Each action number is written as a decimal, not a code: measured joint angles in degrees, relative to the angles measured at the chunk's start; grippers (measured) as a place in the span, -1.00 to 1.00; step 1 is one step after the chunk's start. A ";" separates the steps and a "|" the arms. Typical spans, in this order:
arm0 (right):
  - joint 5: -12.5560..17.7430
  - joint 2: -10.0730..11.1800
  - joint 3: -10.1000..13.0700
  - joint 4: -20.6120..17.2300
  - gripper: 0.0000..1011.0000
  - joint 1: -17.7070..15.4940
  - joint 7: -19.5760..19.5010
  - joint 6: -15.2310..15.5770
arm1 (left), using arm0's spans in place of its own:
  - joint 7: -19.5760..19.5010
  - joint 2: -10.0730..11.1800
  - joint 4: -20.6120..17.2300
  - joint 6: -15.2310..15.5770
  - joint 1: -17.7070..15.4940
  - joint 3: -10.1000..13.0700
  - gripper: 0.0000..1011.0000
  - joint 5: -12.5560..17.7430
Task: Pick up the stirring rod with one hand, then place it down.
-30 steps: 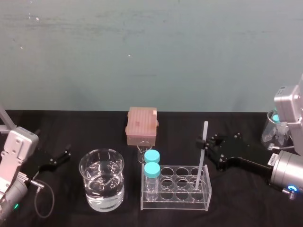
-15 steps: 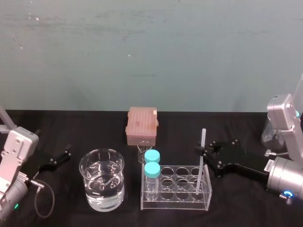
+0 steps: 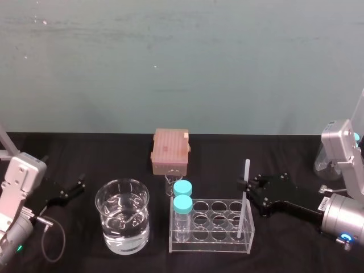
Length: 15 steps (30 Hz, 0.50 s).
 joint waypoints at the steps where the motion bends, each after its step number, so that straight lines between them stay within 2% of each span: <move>1: -0.05 -0.07 0.01 0.05 -0.86 -0.01 0.06 -0.01 | 0.00 0.00 0.00 0.00 0.00 0.00 0.99 0.00; 15: 0.11 -0.48 0.31 0.36 -0.86 -0.22 0.44 0.27 | 0.00 0.00 0.00 0.00 0.00 0.00 0.99 0.00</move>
